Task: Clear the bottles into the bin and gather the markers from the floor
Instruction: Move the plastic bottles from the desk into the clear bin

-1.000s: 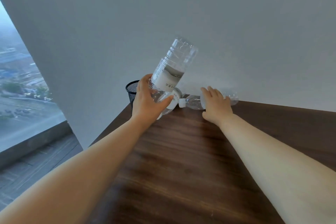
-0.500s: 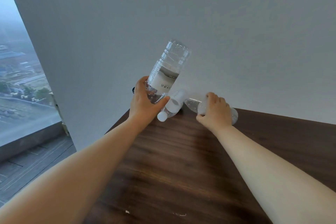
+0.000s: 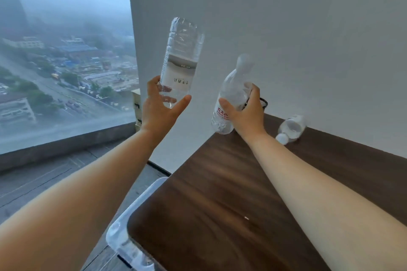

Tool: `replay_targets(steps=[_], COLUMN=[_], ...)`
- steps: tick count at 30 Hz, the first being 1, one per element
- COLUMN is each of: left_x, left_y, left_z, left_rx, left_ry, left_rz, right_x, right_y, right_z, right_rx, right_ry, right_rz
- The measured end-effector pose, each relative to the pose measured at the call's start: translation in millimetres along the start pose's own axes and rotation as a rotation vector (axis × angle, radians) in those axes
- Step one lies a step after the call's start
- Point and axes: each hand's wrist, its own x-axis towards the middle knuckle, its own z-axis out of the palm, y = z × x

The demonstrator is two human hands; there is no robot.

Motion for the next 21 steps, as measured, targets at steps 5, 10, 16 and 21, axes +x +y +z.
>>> replay_targets(steps=[5, 10, 16, 21], left_x=[-1.8, -5.7, -11.2, -21.6], left_y=[-48.1, -87.7, -139.5, -179.3], left_z=[-74.5, -124.8, -154.5, -150.8], left_rx=[0.087, 0.142, 0.208, 0.311], left_ry=[0.051, 0.065, 0.024, -0.082], left_rz=[-0.109, -0.204, -0.294, -0.407], right_x=[-19.8, -38.4, -46.2, -50.1], right_y=[-16.5, -18.3, 13.0, 29.0], right_z=[93.9, 163.9, 213.5, 227.7], right_rx=[0.014, 0.0, -0.369, -0.648], right_ry=[-0.274, -0.384, -0.742, -0.815], right_rz=[0.044, 0.091, 0.298, 0.337])
